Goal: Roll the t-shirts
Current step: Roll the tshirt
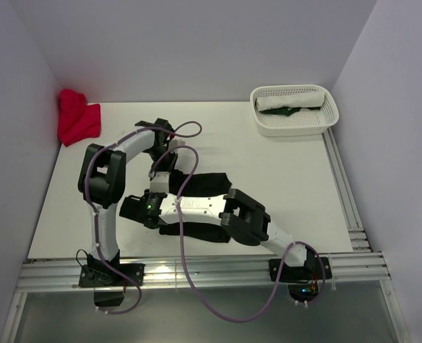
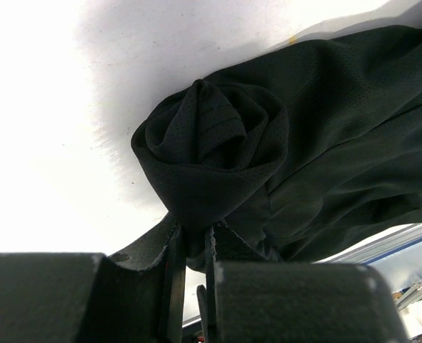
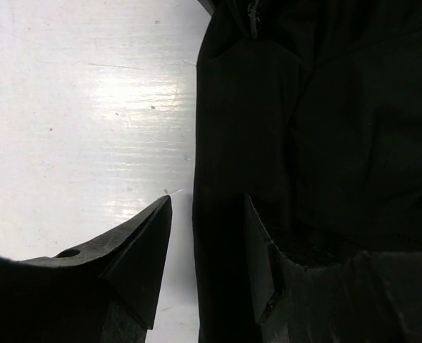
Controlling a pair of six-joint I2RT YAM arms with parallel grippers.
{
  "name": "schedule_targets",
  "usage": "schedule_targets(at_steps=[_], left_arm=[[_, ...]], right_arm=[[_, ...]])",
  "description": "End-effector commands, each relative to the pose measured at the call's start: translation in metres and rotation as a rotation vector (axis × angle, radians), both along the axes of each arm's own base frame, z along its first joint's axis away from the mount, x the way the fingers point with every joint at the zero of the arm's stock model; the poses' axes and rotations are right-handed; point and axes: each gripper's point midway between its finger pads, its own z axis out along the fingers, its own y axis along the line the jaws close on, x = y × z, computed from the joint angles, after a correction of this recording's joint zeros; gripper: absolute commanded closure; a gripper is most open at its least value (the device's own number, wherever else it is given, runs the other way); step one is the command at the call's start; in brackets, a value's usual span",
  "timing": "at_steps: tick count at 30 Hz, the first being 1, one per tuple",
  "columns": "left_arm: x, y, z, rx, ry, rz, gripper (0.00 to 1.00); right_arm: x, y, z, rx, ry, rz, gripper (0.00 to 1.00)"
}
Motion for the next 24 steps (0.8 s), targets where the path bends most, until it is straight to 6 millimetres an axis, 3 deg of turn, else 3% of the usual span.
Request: schedule_targets(at_steps=[1, 9, 16, 19, 20, 22, 23, 24], left_arm=[[0.005, -0.003, -0.001, 0.021, -0.007, 0.009, 0.99], [0.009, -0.008, 0.0, -0.005, -0.002, 0.013, 0.79], [0.018, -0.015, 0.012, -0.077, -0.002, 0.022, 0.59], [0.029, -0.018, 0.029, -0.156, -0.01, 0.039, 0.47], [0.038, -0.019, 0.039, -0.183, -0.035, 0.043, 0.41], [0.047, -0.015, 0.054, -0.245, -0.042, 0.067, 0.33], [0.057, -0.013, 0.066, -0.271, -0.075, 0.071, 0.31], [0.062, -0.012, 0.073, -0.297, -0.084, 0.077, 0.3]], right_arm=[[-0.01, -0.012, -0.009, -0.063, 0.034, -0.014, 0.48], [-0.028, -0.028, -0.036, -0.114, 0.113, -0.022, 0.49], [-0.036, -0.039, -0.048, -0.132, 0.148, -0.031, 0.64], [-0.036, -0.04, -0.046, -0.093, 0.141, -0.026, 0.76], [-0.034, -0.033, -0.044, -0.048, 0.131, -0.018, 0.77], [-0.034, -0.038, -0.039, 0.003, 0.127, -0.014, 0.8], [-0.03, -0.022, -0.033, 0.1, 0.101, 0.004, 0.81], [-0.036, -0.033, -0.032, 0.133, 0.111, 0.014, 0.82]])
